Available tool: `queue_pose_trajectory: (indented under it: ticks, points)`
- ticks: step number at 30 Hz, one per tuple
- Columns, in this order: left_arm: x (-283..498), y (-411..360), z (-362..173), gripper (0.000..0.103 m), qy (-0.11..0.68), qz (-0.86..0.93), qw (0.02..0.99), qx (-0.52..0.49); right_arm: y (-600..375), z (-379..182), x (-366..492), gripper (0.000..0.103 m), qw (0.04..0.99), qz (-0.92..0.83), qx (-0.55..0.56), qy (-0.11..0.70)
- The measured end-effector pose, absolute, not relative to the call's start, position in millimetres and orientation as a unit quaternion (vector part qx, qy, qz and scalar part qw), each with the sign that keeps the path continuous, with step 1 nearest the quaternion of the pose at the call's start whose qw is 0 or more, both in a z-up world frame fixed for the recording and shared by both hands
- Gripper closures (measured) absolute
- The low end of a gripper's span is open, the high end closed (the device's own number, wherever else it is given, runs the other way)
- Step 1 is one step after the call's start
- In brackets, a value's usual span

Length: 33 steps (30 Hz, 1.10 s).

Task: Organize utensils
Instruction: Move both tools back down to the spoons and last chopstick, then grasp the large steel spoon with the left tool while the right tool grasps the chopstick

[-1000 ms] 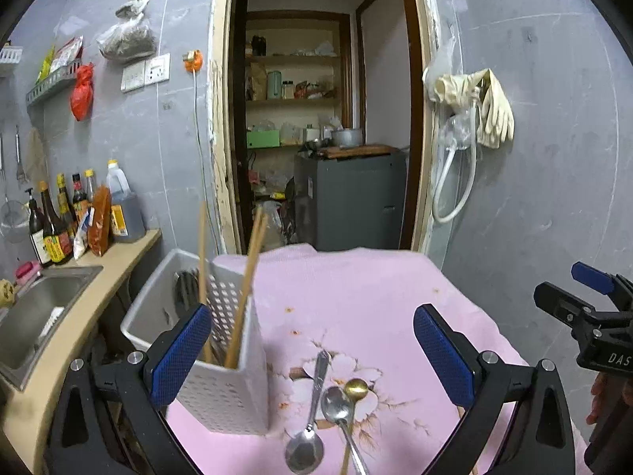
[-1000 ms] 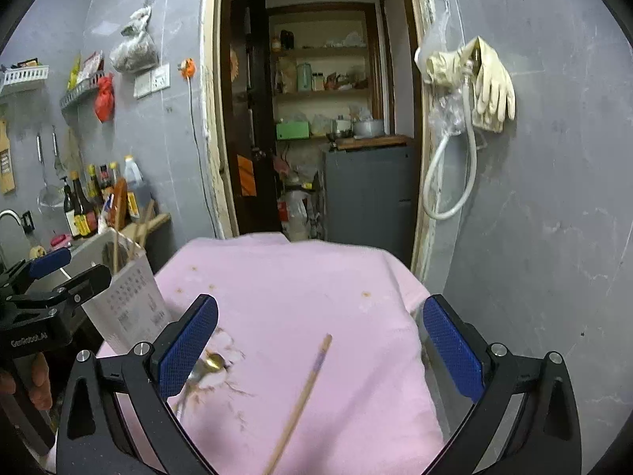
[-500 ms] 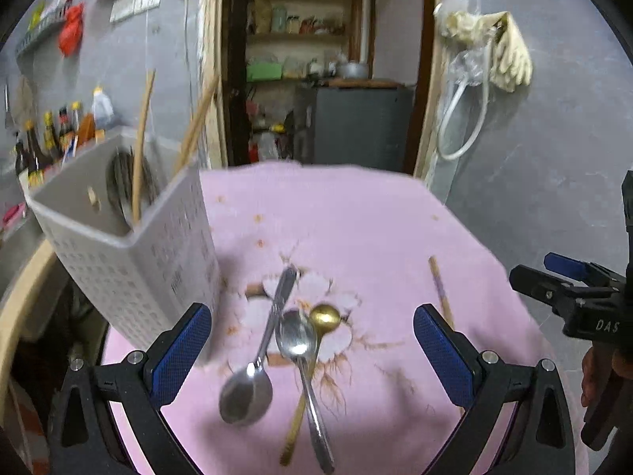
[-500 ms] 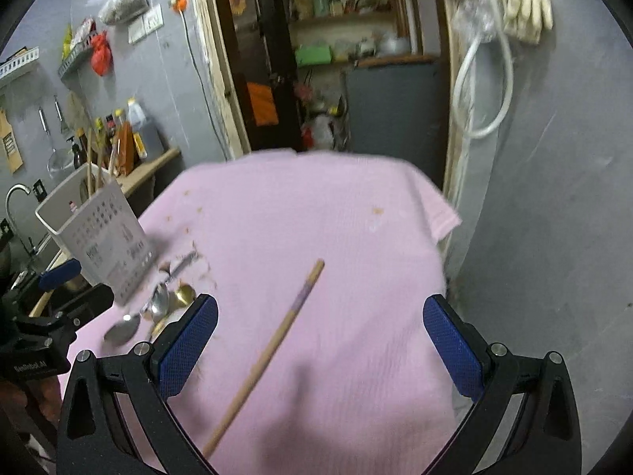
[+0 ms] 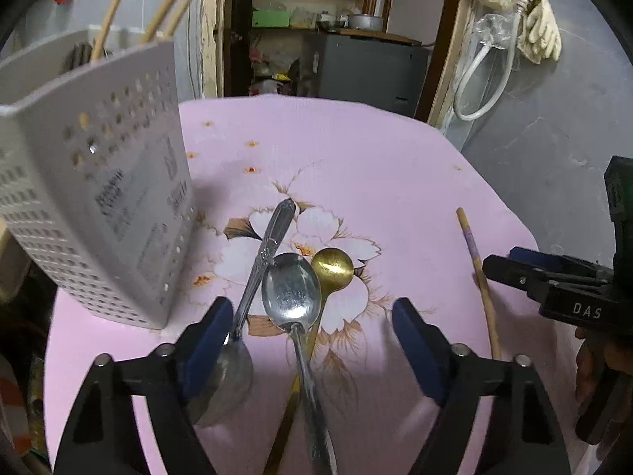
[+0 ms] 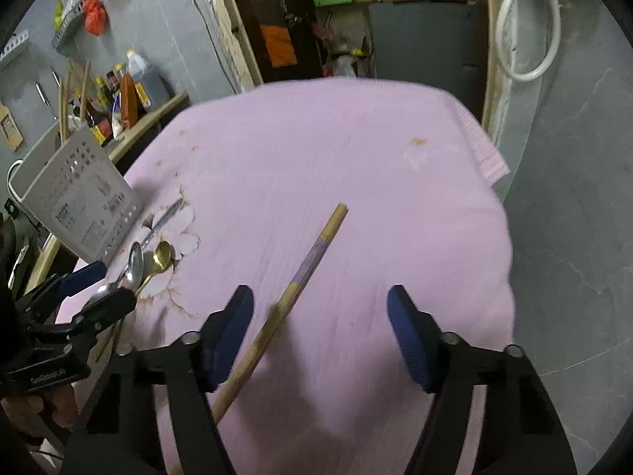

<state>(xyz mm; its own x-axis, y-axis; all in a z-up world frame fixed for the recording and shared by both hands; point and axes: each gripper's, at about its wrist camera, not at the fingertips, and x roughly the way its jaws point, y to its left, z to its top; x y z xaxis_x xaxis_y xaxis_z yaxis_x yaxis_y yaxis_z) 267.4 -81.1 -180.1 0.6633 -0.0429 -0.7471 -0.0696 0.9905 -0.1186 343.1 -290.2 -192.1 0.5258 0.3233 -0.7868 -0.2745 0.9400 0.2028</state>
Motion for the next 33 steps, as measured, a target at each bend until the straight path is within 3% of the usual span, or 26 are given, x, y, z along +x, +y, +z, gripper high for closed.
queue_pose_trajectory:
  ticks: [8, 13, 15, 17, 22, 33]
  points:
    - [287.8, -69.7, -188.5, 0.045, 0.426, 0.021, 0.901, -0.081, -269.5, -196.5, 355.9, 0.066, 0.86, 0.175, 0.015, 0.479]
    - [294.3, -65.5, -190.9, 0.057, 0.43, 0.02, 0.898, -0.087, -263.6, -194.5, 364.3, 0.067, 0.855, 0.169, 0.019, 0.49]
    - [294.9, -66.0, -190.7, 0.067, 0.433, 0.017, 0.897, -0.088, -261.4, -194.8, 365.8, 0.075, 0.853, 0.166, 0.025, 0.493]
    - [295.8, -66.5, -190.0, 0.07, 0.436, 0.012, 0.895, -0.09, -258.4, -195.4, 365.8, 0.08, 0.853, 0.162, 0.025, 0.495]
    - [295.6, -73.3, -187.4, 0.07, 0.444, -0.01, 0.891, -0.095, -254.4, -197.0, 359.9, 0.092, 0.845, 0.167, 0.039, 0.506]
    - [282.4, -87.0, -179.8, 0.07, 0.484, -0.065, 0.866, -0.106, -265.9, -201.1, 344.7, 0.093, 0.814, 0.176, 0.072, 0.55]
